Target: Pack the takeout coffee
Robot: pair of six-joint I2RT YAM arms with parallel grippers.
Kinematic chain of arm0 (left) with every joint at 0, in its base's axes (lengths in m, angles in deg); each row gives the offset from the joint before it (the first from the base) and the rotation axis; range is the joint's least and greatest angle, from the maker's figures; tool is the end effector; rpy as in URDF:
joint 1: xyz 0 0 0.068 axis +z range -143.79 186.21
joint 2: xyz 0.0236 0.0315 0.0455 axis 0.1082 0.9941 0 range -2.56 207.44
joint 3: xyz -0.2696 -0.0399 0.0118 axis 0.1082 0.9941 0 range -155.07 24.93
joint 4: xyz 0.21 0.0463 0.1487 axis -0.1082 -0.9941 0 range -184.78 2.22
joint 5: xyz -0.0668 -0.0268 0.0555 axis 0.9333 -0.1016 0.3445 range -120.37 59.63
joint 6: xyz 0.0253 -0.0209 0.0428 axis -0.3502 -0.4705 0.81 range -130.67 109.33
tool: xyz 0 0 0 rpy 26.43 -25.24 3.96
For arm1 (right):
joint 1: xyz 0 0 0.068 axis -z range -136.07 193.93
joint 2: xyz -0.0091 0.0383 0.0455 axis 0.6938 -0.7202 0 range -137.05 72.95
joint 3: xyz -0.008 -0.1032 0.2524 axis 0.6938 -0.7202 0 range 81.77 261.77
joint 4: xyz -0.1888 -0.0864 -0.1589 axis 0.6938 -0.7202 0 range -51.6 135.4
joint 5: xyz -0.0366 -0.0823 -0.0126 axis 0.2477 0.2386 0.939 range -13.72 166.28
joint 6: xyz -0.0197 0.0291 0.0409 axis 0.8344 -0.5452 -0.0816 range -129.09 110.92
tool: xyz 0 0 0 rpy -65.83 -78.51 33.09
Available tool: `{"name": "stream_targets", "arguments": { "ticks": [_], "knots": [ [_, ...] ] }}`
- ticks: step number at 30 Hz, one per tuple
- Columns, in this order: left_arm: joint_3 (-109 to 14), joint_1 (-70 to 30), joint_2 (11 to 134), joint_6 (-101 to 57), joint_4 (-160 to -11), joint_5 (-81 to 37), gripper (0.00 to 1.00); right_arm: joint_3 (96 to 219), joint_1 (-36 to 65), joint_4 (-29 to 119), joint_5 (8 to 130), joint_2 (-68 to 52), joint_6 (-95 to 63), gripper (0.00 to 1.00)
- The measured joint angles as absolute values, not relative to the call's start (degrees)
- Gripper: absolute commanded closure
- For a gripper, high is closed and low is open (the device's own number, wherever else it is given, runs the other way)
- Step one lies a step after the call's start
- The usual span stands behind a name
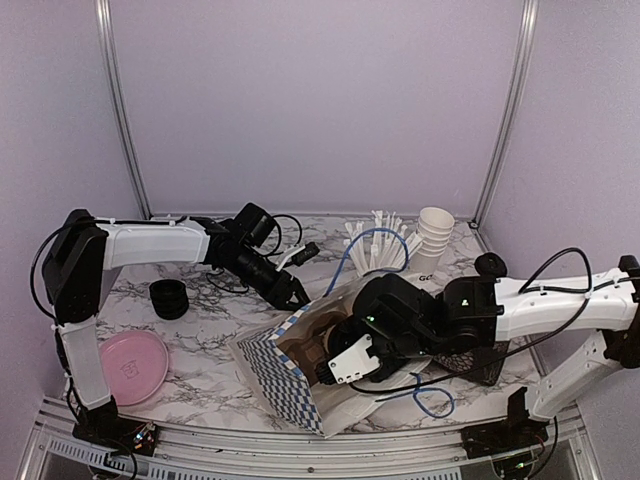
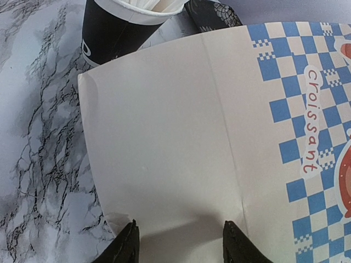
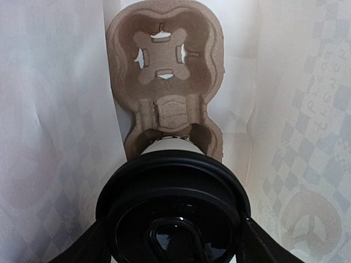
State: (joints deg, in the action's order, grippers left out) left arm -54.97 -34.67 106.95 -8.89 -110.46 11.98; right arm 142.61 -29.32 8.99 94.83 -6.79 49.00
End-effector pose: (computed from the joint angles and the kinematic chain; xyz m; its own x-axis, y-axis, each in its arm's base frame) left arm 0.2959 -0.2880 0.2140 -0.5731 0.5265 -0.6279 0.8134 0.2729 -0.5137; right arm 0.0932 0.2703 0.2621 0.6010 -0.7953 -0.0789 -0.6536 -0.4322 -0.6213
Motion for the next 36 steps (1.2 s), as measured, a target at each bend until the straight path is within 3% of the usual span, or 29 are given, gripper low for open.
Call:
{"name": "stream_targets", "arguments": {
  "ticks": [21, 36],
  "knots": [
    [-55.6, -34.6, 108.6, -7.7, -110.5, 11.6, 0.45, 138.2, -26.9, 16.9, 91.8, -6.4, 50.7, 0.53],
    [-55.5, -27.8, 106.6, -7.8, -112.3, 6.1, 0.39, 152.6, -24.0, 4.4, 85.6, -16.5, 47.5, 0.54]
  ]
}}
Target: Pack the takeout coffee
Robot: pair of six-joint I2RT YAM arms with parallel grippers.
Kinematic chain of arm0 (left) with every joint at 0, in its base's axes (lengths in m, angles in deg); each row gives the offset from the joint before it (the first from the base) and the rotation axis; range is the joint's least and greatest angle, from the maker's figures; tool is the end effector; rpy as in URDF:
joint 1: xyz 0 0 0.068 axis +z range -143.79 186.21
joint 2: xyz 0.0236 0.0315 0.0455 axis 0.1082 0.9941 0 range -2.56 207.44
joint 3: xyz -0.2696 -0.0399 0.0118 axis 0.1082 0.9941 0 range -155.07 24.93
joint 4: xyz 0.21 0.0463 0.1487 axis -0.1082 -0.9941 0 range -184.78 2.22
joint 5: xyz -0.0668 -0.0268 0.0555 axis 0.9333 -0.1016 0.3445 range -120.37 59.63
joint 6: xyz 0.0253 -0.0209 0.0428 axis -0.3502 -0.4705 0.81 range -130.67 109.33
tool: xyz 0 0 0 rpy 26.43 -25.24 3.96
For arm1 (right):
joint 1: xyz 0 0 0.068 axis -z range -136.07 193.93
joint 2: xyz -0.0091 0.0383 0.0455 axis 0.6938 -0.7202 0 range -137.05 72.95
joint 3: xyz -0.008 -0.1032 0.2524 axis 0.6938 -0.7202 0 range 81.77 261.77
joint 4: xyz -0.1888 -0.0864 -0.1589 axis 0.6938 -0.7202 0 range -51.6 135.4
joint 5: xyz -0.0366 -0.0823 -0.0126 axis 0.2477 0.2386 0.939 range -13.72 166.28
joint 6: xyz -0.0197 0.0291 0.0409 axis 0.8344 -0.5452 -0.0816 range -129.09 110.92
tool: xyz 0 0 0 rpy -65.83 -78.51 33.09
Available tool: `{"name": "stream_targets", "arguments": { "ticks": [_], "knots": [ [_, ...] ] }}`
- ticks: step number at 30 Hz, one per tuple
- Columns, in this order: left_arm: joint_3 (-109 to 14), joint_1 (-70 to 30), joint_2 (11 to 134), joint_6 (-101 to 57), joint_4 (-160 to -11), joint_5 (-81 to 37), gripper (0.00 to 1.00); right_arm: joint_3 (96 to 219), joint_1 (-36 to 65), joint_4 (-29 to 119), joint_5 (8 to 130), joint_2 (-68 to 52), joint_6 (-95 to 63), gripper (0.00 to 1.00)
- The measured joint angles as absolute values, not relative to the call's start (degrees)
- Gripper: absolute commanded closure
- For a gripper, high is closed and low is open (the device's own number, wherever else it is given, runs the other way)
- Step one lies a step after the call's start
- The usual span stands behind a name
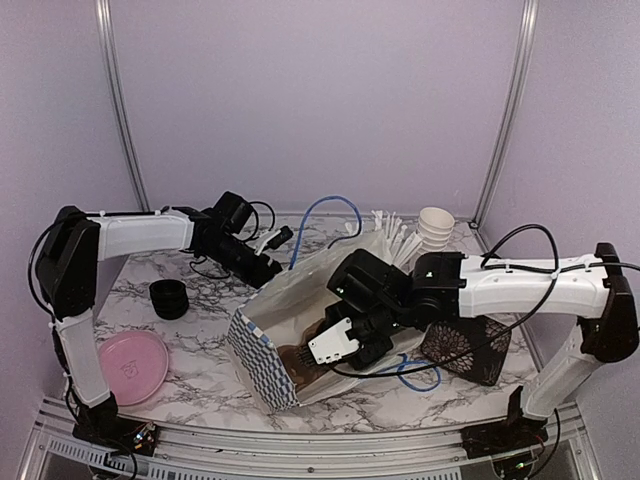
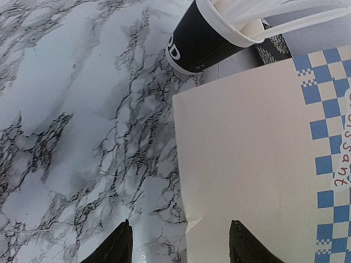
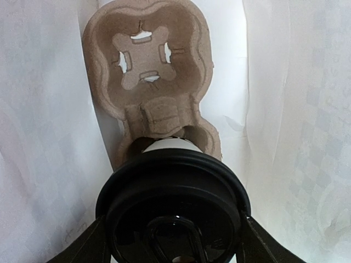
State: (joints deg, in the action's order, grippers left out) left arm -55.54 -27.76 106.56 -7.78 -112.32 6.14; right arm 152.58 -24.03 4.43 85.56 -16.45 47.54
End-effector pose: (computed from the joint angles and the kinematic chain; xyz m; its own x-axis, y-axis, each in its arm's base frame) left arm 0.3296 -0.2478 0.2159 -0.6256 0.4704 -0.6224 0.7773 0.4443 -0.4455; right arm 0.1269 0.2982 0.2621 0.5603 -0.8121 -0.1627 -0.7566 -0.4220 -0.4994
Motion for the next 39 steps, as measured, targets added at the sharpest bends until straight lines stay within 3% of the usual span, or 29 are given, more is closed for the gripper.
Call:
{"name": "stream_targets", "arguments": {
  "ticks": [14, 31, 39],
  "knots": [
    [-55.5, -24.1, 103.3, -7.9, -112.6, 4.5, 0.39, 169.9, -23.4, -17.9, 69.6, -26.3, 45.1, 0.54],
    [-55.6, -23.9, 100.6, -8.1, -113.0, 4.1, 0.38, 158.5, -19.5, -5.8, 66.9, -21.1, 47.1, 0.52],
    [-56.5, -23.9, 89.4, -9.2, -114.8, 3.3, 0.31, 163.8, -19.4, -7.4, 68.6, -25.2, 45.3, 0.38]
  ]
}}
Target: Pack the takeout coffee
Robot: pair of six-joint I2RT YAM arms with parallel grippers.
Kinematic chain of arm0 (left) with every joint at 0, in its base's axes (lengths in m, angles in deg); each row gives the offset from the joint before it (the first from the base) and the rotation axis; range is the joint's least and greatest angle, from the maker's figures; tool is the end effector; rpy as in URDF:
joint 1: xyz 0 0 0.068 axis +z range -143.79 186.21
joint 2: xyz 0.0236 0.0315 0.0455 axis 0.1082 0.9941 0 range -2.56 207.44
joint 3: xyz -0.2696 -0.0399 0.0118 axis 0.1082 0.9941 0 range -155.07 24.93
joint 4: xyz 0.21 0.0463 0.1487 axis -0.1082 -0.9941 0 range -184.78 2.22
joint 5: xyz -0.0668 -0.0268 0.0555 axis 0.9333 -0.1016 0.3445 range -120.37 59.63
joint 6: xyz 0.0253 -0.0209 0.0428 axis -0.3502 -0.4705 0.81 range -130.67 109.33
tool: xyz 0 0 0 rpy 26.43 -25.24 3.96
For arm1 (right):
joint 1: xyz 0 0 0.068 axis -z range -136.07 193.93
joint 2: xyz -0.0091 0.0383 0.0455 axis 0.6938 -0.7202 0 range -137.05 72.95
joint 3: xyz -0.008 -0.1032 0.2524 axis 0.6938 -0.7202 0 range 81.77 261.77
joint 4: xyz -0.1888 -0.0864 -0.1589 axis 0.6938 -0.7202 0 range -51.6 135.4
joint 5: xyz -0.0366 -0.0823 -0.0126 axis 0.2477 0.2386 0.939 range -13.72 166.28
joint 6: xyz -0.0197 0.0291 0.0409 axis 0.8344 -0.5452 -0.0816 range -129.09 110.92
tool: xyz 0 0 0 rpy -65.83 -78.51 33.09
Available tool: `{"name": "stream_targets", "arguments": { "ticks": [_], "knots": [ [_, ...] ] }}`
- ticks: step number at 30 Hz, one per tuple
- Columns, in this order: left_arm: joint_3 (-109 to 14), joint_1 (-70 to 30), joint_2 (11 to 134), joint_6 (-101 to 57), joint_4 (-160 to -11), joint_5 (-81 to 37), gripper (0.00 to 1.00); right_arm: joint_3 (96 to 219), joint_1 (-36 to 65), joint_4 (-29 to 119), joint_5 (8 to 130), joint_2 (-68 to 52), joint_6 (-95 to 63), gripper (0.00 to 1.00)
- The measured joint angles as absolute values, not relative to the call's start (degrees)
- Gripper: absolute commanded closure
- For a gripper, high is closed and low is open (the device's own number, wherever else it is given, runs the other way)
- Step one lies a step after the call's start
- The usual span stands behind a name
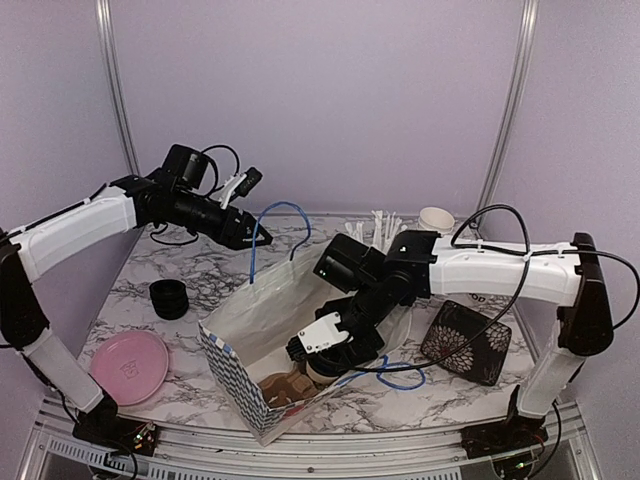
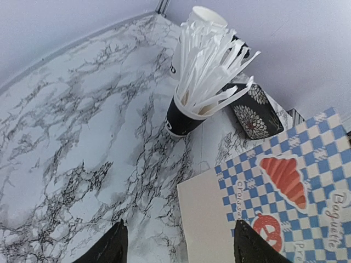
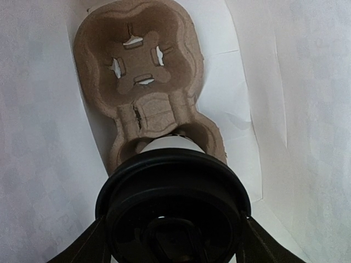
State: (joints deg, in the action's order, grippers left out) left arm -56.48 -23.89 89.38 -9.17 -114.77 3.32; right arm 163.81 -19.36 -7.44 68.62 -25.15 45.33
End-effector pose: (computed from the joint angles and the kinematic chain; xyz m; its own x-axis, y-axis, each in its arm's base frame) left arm 0.3041 -0.1993 0.3284 -0.5058 0.3184 -0.8017 0.8114 0.4911 -0.3169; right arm 0.1525 0.3137 0.2628 0.4935 -0.8124 -0.3107 -0.8688 -0.4435 -0.2202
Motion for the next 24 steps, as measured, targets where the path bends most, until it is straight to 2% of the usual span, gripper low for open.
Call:
{"name": "stream_targets", "arguments": {
  "ticks": [5, 13, 20, 24],
  "knots": [
    [-56.8, -23.9, 77.1, -8.6, -116.6, 2.9, 0.23, 165.7, -19.2, -9.4, 67.7, -26.2, 45.1, 0.27],
    [-56.9, -26.9, 61.3, -6.5, -123.5, 2.8, 0.19, 173.2, -18.6, -16.0, 66.2, -29.2, 44.7, 0.23],
    [-57.2, -34.5, 63.8, -6.3, -128.4, -1.0, 0.19, 179.5, -18.0, -17.5, 64.6, -31.2, 44.2, 0.21],
    [-58.7, -37.9, 70.4, -7.1, -129.6, -5.7, 0.25, 179.6, -18.0, -18.4, 64.1, -31.2, 44.0, 0.20]
  ]
}}
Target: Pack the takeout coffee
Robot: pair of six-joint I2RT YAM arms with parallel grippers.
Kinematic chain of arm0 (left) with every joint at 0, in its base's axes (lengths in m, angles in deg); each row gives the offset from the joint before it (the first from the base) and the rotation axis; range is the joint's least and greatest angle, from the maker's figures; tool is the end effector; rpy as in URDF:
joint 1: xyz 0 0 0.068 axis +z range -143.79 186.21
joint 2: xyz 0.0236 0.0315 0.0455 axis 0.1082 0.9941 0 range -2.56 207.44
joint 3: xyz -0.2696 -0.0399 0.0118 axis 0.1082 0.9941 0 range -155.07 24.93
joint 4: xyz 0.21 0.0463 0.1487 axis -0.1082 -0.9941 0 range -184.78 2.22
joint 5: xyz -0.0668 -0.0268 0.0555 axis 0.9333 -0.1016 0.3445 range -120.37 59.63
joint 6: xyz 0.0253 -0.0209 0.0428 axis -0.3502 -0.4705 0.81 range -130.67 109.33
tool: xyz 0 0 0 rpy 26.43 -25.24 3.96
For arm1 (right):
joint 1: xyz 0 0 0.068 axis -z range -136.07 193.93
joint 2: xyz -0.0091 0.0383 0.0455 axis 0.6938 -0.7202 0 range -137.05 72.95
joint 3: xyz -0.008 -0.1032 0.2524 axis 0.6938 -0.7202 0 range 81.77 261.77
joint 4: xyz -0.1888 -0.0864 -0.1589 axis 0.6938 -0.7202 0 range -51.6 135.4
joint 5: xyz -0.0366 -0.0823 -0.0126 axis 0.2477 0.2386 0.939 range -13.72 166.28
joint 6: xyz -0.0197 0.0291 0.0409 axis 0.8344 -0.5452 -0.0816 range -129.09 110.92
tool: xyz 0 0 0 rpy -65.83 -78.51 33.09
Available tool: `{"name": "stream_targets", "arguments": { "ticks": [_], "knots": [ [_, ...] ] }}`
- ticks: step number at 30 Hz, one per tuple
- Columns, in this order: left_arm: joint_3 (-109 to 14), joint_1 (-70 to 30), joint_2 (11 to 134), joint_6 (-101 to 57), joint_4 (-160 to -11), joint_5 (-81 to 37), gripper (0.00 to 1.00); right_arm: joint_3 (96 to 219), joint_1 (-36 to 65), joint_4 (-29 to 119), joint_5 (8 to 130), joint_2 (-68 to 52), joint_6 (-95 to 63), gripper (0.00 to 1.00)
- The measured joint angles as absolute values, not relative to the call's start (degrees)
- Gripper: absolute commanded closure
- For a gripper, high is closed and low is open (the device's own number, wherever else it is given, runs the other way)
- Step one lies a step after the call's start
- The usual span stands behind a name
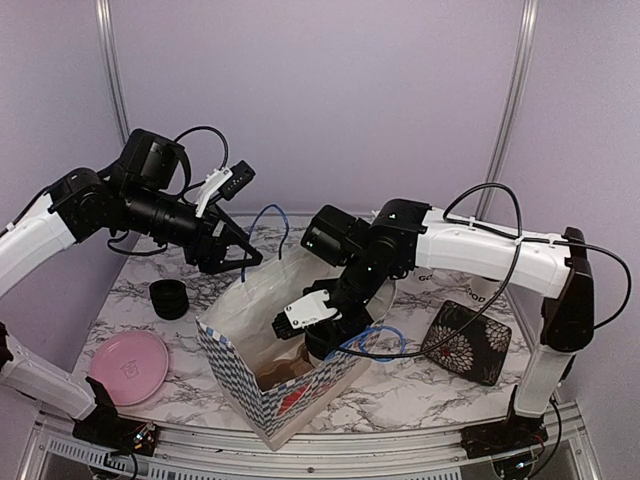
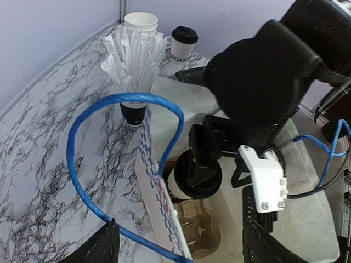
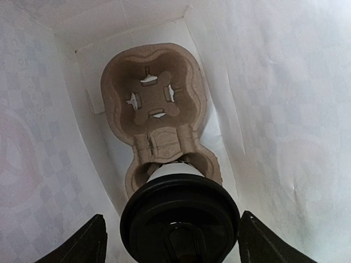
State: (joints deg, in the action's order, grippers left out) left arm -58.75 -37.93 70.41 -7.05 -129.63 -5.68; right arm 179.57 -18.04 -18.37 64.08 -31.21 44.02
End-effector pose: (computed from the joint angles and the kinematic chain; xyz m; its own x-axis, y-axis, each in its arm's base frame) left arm 0.1786 -0.1942 0.4154 -0.3142 0.3849 -0.8678 0.9110 0.3795 -0.1615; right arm 0.1681 0.3318 0.2996 0.4516 -0.8150 -0.3631 -0.8917 -0.4263 -0.1523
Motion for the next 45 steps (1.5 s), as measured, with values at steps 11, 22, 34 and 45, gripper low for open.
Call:
{"name": "stream_targets", "arguments": {
  "ticks": [11, 22, 34, 45],
  "knots": [
    [-63.0, -38.1, 76.2, -8.0, -130.6, -13.6, 0.35, 180.4, -18.0, -19.4, 63.6, -31.0, 43.9, 0.19],
    [-64.2, -38.1, 76.2, -9.2, -133.0, -13.6, 0.29, 186.0, -18.0, -20.1, 63.5, -30.9, 43.9, 0.19],
    [-65.7, -38.1, 85.0, -5.8, -138.4, -6.5, 0.91, 197.4, -14.5, -23.1, 62.7, -30.9, 45.2, 0.13],
    [-77.3, -38.6, 88.5, -0.5, -143.6, -14.0, 1.00, 211.2, -3.7, -26.2, 57.6, -30.1, 46.9, 0.14]
  ]
}}
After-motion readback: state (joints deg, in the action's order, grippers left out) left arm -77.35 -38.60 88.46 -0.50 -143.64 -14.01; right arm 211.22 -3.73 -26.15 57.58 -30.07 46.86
